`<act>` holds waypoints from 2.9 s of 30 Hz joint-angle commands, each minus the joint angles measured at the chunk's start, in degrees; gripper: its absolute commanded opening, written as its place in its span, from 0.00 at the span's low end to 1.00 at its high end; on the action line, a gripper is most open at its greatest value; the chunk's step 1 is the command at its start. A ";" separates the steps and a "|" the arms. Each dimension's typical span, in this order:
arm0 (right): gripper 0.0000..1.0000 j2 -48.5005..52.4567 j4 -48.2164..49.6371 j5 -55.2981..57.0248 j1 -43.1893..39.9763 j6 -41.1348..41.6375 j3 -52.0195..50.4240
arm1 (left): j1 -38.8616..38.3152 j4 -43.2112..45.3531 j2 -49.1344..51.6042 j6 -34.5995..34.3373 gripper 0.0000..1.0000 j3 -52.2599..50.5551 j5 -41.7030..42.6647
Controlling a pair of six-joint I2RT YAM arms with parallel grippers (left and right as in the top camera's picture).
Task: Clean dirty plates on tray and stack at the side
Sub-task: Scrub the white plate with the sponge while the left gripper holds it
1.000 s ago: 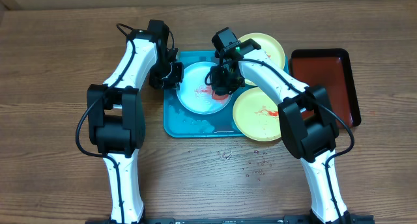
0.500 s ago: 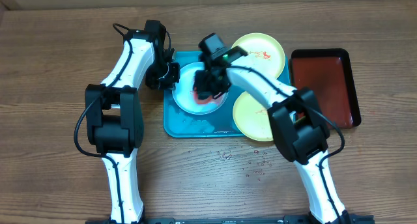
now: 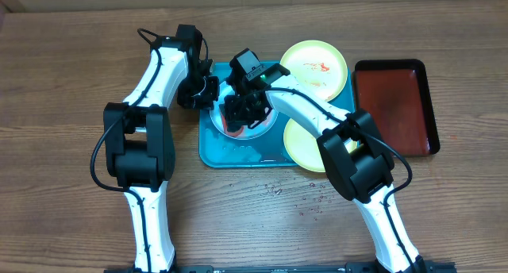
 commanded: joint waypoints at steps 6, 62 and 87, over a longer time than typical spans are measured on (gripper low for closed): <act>0.04 1.31 2.14 20.17 -0.70 -0.52 0.37 | -0.48 -0.46 0.44 1.05 0.04 -0.35 1.66; 0.04 1.31 -2.51 5.64 -1.27 -0.74 6.91 | -0.68 -2.01 0.44 2.78 0.04 -0.35 3.02; 0.04 1.31 -14.25 44.83 -3.65 -2.56 6.91 | -0.68 -1.51 0.44 2.78 0.04 -0.35 2.51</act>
